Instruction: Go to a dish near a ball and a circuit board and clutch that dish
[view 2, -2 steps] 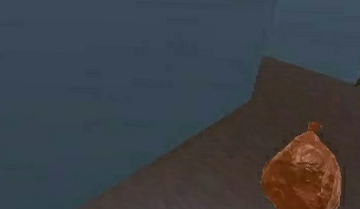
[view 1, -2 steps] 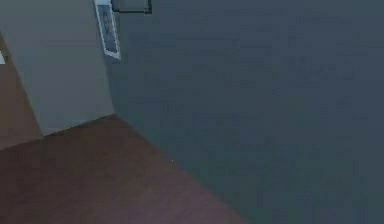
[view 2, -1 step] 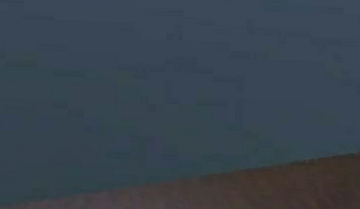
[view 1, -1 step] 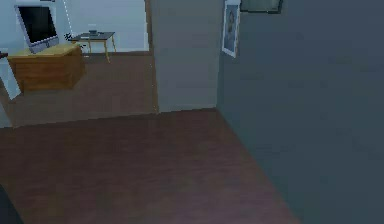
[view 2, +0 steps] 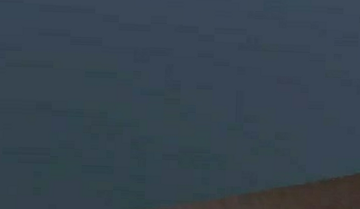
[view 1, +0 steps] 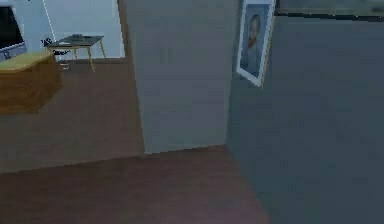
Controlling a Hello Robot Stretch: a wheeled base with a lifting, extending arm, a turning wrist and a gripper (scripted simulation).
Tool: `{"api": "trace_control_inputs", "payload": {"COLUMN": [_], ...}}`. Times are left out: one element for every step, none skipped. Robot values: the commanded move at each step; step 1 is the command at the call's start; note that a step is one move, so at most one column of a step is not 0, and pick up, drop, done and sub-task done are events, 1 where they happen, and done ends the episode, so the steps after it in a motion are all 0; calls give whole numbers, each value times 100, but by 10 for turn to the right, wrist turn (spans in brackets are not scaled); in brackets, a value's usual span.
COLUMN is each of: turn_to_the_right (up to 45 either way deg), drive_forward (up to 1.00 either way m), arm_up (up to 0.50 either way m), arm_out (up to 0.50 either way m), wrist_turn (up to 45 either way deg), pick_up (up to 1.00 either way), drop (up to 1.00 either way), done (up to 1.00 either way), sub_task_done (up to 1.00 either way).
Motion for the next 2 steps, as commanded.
{"api": "trace_control_inputs", "payload": {"turn_to_the_right": [-180,0], "drive_forward": [0,5], "arm_up": [0,0], "arm_out": [0,0], "wrist_turn": [0,0], "pick_up": [0,0], "drop": [0,0], "done": [0,0], "sub_task_done": [0,0]}}
